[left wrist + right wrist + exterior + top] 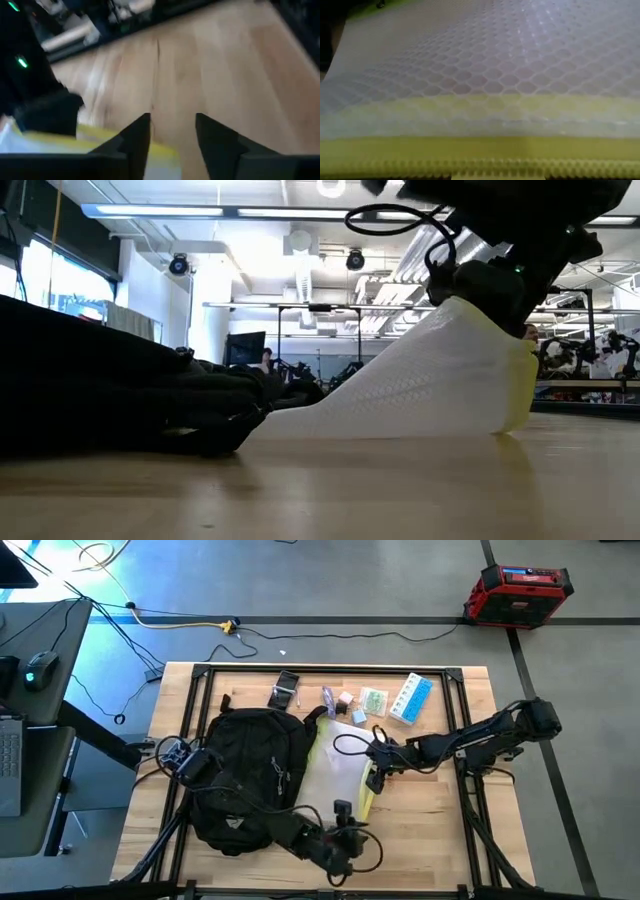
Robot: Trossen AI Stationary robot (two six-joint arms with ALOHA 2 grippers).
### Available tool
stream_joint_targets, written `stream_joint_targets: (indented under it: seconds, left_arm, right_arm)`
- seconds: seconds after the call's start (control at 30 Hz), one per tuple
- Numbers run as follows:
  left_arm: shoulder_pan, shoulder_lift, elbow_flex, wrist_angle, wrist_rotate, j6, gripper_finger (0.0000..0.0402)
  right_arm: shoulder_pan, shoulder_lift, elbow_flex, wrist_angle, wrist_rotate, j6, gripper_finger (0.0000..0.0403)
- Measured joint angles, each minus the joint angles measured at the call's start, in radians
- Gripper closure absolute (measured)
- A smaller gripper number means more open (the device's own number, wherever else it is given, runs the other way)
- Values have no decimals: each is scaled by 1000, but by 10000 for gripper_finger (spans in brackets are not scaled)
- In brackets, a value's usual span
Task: Unpack backpack
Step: Put the purple playing cards box into the green zip bag
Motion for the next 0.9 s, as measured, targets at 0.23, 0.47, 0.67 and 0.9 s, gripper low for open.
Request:
stream_joint_targets:
  seconds: [0.23, 0.47, 0.67, 0.9]
  left_arm:
    - [61, 76, -2, 148, 154, 146, 217]
    - [96, 78, 0, -187, 93, -101, 240]
    - [31, 59, 0, -439, 62, -330, 267]
    - [-49, 52, -1, -494, -131, -451, 283]
  right_arm:
    - [-10, 0, 0, -3, 27, 17, 194]
    - [-13, 0, 0, -50, 19, 17, 194]
    - [7, 0, 0, -84, -46, 89, 194]
    - [194, 1, 0, -26, 91, 170, 194]
